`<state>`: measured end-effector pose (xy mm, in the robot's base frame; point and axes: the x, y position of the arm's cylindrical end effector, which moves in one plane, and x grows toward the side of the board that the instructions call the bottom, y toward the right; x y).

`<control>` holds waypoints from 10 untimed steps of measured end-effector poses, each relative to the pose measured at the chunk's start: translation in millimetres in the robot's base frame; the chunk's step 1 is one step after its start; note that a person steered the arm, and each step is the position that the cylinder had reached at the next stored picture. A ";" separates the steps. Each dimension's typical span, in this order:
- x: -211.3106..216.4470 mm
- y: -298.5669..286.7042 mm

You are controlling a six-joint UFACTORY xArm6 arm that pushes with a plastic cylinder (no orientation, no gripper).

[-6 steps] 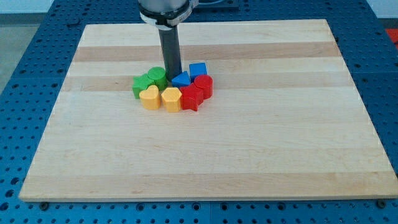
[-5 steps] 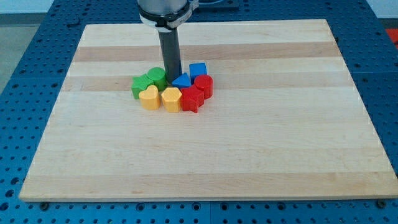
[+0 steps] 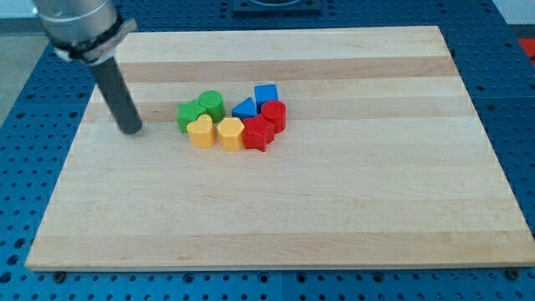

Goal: Push the red star along with the red circle right and up

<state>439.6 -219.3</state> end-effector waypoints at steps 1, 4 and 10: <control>48.4 11.2; 67.2 98.1; -14.0 202.5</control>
